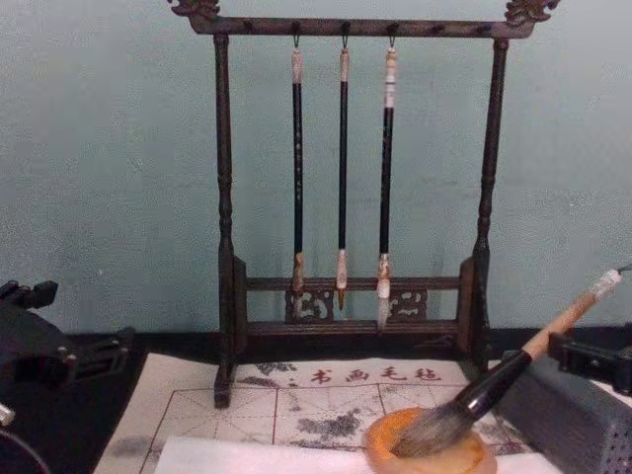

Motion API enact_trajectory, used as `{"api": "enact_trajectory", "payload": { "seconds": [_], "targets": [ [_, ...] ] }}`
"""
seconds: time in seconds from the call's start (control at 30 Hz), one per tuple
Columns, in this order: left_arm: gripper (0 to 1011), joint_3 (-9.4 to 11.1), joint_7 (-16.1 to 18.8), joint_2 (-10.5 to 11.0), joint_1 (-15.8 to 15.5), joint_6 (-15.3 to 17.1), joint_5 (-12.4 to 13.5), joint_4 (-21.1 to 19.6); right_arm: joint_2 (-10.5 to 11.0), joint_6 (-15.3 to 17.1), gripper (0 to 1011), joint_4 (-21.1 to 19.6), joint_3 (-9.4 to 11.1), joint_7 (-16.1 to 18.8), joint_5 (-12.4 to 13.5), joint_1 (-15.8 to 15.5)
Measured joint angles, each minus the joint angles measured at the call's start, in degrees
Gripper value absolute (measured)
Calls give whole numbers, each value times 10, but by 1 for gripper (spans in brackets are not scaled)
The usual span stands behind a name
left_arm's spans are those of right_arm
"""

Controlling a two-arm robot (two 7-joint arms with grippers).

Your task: Pick up the brush from the inkstone, write on the paper, then place the brush back to its original position.

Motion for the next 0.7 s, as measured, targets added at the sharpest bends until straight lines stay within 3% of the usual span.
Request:
{"api": "enact_trajectory", "payload": {
  "seconds": [0.7],
  "targets": [
    [1001,0,0,0,0,0,0,0,0,1,1002,0,1,0,5,-1]
  ]
}}
